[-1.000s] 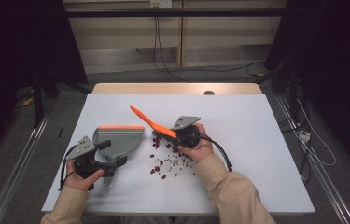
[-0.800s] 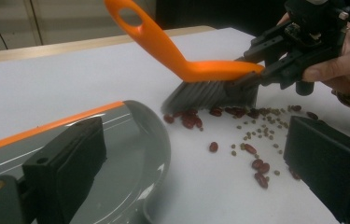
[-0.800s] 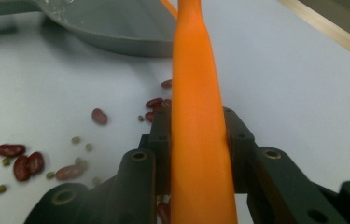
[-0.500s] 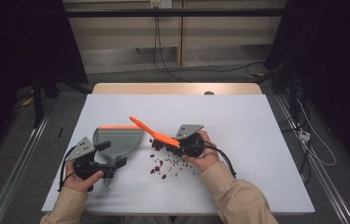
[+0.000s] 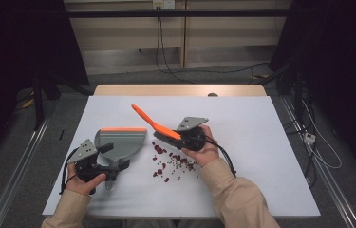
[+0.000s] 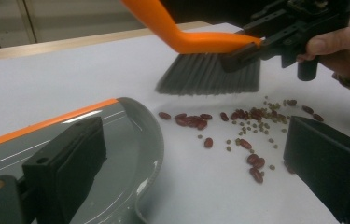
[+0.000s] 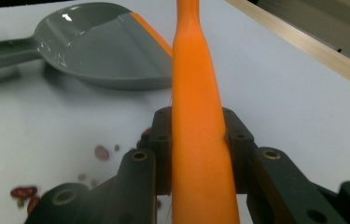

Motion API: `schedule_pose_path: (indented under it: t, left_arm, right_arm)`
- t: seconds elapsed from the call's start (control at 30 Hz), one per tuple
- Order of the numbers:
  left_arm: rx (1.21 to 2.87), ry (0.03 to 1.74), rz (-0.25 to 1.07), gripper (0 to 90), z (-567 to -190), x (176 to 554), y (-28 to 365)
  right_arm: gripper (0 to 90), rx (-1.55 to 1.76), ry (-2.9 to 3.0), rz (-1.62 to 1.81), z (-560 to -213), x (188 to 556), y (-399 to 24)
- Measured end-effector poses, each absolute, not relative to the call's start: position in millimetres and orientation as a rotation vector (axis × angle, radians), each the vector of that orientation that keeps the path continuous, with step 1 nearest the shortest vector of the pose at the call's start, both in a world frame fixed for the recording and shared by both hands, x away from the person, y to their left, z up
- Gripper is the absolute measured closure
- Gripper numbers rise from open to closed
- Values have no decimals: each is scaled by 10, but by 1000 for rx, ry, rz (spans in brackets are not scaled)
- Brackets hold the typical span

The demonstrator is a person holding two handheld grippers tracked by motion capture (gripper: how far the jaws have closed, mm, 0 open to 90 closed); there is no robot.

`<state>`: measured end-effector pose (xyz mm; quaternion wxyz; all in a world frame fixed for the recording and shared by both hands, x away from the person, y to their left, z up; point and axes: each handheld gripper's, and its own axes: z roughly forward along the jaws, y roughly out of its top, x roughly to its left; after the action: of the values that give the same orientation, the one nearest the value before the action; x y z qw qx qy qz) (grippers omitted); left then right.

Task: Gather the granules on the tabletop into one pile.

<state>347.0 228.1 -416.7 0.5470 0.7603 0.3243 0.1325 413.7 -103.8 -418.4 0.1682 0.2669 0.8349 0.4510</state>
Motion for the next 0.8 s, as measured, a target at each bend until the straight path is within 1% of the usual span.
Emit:
schedule_pose_path:
  t: [0.13, 0.23, 0.8]
  left_arm:
    - [1800, 771, 313, 55, -4169, 3475, 2290]
    - [1802, 769, 312, 55, -4174, 3474, 2292]
    - [1804, 770, 318, 55, -4171, 3470, 2285]
  right_arm:
    - [712, 741, 2414, 1242, -4252, 4210, -843]
    - [712, 708, 2467, 1215, -4316, 4192, -786]
    - [712, 640, 2530, 1201, -4235, 3816, -995]
